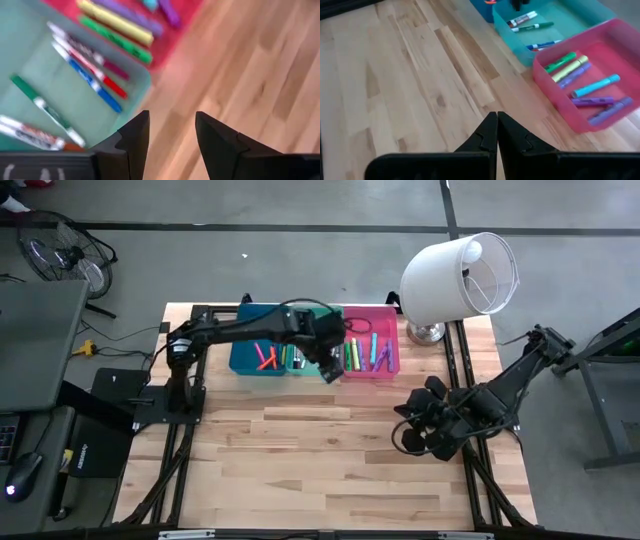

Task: Pick & Place Markers
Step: Return to Home Position

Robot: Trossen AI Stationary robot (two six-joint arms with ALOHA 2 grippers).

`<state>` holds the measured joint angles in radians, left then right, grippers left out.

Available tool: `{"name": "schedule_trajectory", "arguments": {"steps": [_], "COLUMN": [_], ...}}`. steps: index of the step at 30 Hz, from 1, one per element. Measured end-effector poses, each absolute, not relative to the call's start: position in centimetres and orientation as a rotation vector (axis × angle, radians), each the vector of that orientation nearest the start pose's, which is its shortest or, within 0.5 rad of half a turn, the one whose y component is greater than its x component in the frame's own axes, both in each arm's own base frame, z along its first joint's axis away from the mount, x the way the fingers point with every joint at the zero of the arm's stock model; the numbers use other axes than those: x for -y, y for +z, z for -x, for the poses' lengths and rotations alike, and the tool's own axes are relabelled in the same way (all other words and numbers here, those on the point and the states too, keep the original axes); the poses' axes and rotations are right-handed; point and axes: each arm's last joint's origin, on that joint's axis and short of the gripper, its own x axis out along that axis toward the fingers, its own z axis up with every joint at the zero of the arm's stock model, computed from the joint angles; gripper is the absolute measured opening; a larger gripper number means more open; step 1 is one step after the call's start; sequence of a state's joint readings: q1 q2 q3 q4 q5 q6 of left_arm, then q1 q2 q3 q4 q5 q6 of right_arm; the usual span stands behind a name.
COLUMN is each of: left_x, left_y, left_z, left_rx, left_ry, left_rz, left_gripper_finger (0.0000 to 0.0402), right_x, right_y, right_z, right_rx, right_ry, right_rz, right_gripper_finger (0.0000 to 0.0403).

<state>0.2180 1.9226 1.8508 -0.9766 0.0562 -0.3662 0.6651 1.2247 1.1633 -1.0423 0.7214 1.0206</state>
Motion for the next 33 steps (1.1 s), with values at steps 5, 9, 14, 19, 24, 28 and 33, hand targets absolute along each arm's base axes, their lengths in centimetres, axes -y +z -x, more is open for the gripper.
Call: {"name": "schedule_trajectory", "arguments": {"steps": [5, 9, 14, 19, 24, 28, 33], "left_x": [-6.4, -5.0, -3.4, -1.6, -0.2, 0.0, -0.3], "left_y": [31.1, 29.5, 27.6, 26.1, 25.2, 24.4, 23.7], "left_z": [-39.6, -38.5, -34.6, -30.4, -26.6, -23.6, -20.1], "left_rx": [-0.906, -0.854, -0.766, -0.587, -0.407, -0.289, -0.164], "left_ry": [0.254, 0.214, 0.179, 0.098, 0.006, -0.052, -0.064], "left_rz": [0.457, 0.469, 0.521, 0.572, 0.577, 0.576, 0.562], "left_gripper_finger": [0.0155, 0.0155, 0.0155, 0.0155, 0.0156, 0.0156, 0.0156], "right_x": [-12.3, -12.5, -11.8, -10.1, -8.2, -6.8, -5.7], "right_y": [31.6, 31.7, 32.6, 34.3, 33.7, 31.0, 27.9], "right_z": [-17.4, -16.5, -15.4, -14.0, -11.9, -10.9, -10.7], "right_rx": [-0.692, -0.671, -0.628, -0.47, -0.294, -0.199, -0.081], "right_ry": [-0.484, -0.502, -0.494, -0.528, -0.533, -0.513, -0.513], "right_rz": [-0.236, -0.229, -0.261, -0.256, -0.333, -0.473, -0.561], "right_gripper_finger": [0.0, 0.0, 0.0, 0.0, 0.0, 0.0, 0.0]}}
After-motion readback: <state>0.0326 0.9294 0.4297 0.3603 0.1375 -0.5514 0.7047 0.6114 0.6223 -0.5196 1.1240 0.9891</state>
